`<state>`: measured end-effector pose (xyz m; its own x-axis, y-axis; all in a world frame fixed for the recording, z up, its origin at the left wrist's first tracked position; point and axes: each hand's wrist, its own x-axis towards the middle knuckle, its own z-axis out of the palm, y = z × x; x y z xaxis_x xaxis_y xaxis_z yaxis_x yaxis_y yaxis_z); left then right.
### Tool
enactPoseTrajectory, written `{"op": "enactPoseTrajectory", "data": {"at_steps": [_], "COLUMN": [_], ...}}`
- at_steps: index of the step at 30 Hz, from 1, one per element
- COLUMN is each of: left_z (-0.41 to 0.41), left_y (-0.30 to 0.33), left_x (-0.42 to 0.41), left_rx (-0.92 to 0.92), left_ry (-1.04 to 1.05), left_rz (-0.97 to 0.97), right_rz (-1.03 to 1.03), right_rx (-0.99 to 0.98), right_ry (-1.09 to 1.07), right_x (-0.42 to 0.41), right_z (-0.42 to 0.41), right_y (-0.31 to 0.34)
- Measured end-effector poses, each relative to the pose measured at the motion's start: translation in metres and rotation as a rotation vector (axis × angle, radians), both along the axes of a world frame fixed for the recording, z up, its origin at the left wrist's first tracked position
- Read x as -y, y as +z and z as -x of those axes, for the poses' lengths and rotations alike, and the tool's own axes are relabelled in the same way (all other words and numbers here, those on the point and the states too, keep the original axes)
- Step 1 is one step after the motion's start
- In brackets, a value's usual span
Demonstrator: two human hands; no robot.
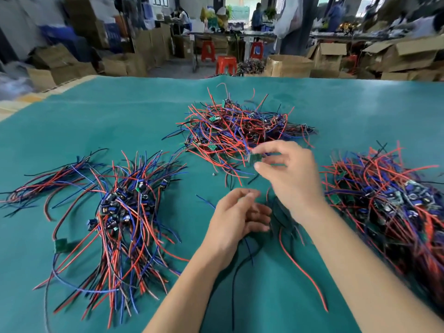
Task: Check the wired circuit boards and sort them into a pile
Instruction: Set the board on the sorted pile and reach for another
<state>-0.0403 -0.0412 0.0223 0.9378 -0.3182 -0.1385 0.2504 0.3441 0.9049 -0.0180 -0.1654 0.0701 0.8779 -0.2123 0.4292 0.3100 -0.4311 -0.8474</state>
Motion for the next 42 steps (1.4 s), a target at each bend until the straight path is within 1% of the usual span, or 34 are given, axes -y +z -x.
{"op": "enactPoseTrajectory", "data": {"at_steps": [3, 6, 11, 14, 16, 17, 19, 23, 26, 29, 32, 36, 42], "left_z": [-0.002, 0.000, -0.001, 0.000, 0.000, 0.000, 0.001, 0.003, 0.002, 0.002, 0.002, 0.000, 0.000], "left_y": [-0.001, -0.002, -0.007, -0.008, -0.008, -0.008, -0.007, -0.007, -0.009, -0.009, -0.010, -0.012, -0.013], "left_x": [0.001, 0.000, 0.001, 0.001, -0.001, -0.001, -0.002, -0.003, -0.003, -0.001, -0.001, -0.001, -0.004], "left_rx": [-0.032, 0.005, 0.049, 0.081, 0.096, 0.105, 0.139, 0.214, 0.183, 0.166, 0.141, 0.106, 0.156], "left_ry": [0.038, -0.033, 0.009, 0.001, -0.009, -0.014, -0.044, -0.106, -0.084, -0.090, -0.106, -0.081, -0.107], "left_rz": [0.057, 0.014, -0.012, -0.064, -0.098, -0.109, -0.127, -0.168, -0.172, -0.154, -0.110, -0.054, -0.159], "right_rz": [-0.086, -0.078, -0.211, -0.293, -0.395, -0.414, -0.412, -0.421, -0.324, -0.374, -0.364, -0.410, -0.398], "right_rx": [-0.039, -0.090, -0.186, -0.180, -0.195, -0.209, -0.237, -0.246, -0.200, -0.222, -0.270, -0.272, -0.229], "right_ry": [0.054, 0.033, 0.081, 0.107, 0.162, 0.193, 0.203, 0.128, 0.055, 0.018, 0.017, 0.040, 0.029], "right_x": [0.013, 0.014, 0.011, 0.012, 0.014, 0.016, 0.019, 0.021, 0.021, 0.019, 0.020, 0.019, 0.020], "right_z": [0.037, 0.040, 0.039, 0.038, 0.038, 0.038, 0.039, 0.036, 0.032, 0.031, 0.030, 0.028, 0.027], "right_y": [-0.018, -0.032, -0.041, -0.041, -0.040, -0.039, -0.038, -0.040, -0.046, -0.049, -0.050, -0.052, -0.051]}}
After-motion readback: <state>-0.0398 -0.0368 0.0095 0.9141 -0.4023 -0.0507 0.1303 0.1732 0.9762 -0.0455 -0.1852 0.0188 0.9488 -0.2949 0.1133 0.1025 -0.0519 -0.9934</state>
